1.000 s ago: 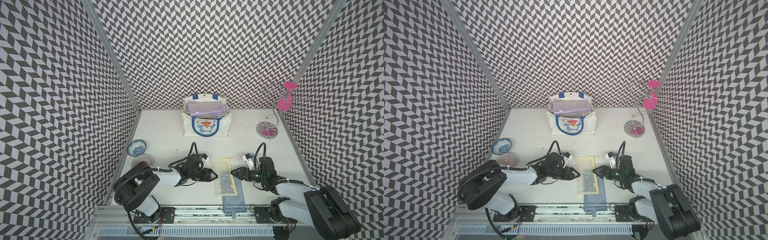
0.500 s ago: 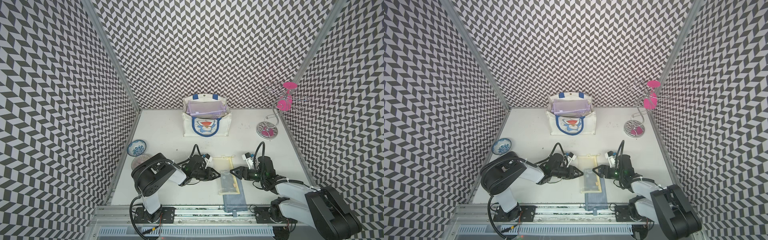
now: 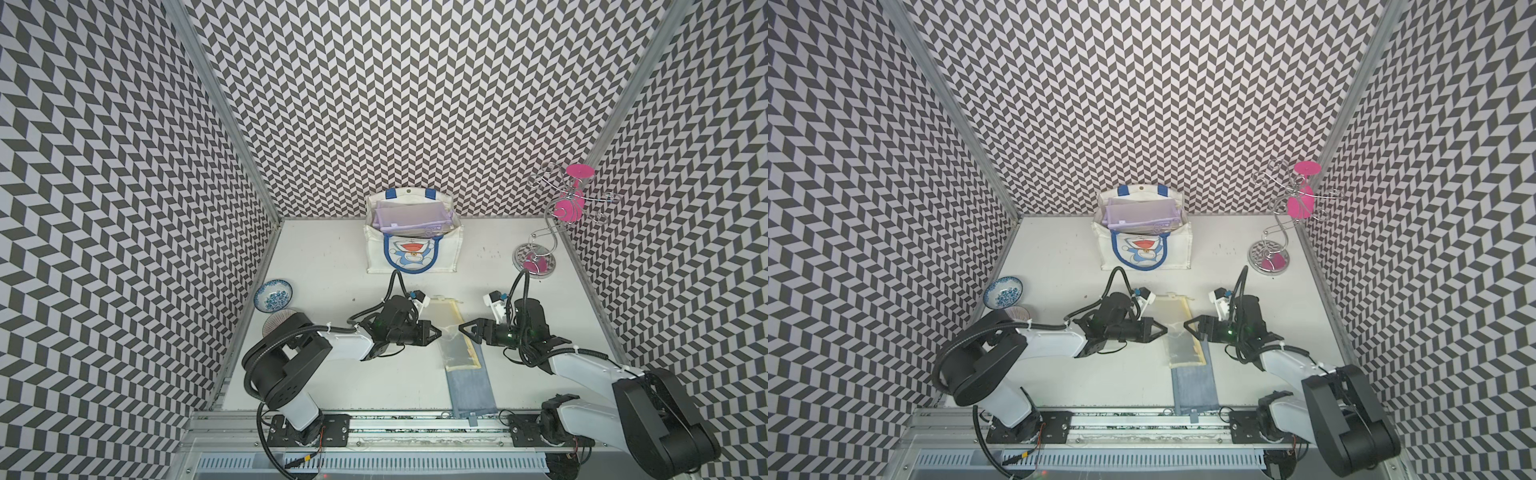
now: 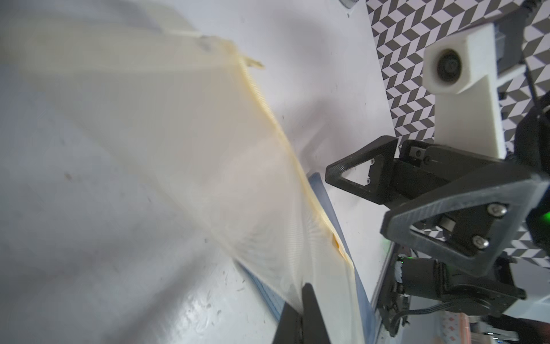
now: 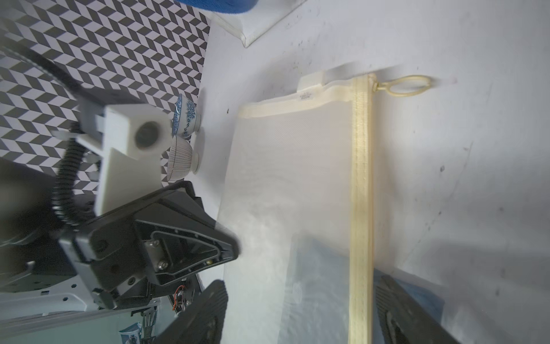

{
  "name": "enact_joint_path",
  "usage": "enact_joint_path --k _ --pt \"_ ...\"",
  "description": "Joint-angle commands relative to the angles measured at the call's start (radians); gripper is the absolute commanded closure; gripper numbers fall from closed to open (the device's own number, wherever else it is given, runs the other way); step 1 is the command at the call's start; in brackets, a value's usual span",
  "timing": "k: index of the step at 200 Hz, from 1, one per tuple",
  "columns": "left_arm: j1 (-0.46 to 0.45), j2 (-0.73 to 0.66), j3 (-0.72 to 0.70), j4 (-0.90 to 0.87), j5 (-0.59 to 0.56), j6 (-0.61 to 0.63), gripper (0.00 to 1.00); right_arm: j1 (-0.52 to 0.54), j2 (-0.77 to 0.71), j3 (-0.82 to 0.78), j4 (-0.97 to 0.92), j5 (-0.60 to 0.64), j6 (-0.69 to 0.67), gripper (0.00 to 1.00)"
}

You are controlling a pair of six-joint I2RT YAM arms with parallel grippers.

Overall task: Put the pencil pouch into the canvas bag
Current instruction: Pick up the pencil pouch.

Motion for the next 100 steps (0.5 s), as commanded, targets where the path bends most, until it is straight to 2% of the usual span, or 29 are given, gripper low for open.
enact_joint_path --k 1,26,65,100 --pt "0.002 -0.102 0.11 -0.261 -0.109 0.241 1.0 -0.009 -0.008 0.08 -0.043 0.02 -0.05 0.2" --pt "-0.013 -0.18 0.247 -0.469 -0.181 0.43 1.0 -0.019 -0.05 0.129 -0.082 0.029 -0.05 0.16" --pt "-0.03 -0.246 0.445 -0.654 -0.268 0.657 1.0 -0.045 -0.15 0.187 -0.157 0.087 -0.037 0.1" --pt "-0.026 -0.231 0.63 -0.725 -0.486 0.856 1.0 -0.061 -0.236 0.226 -0.226 0.175 -0.052 0.09"
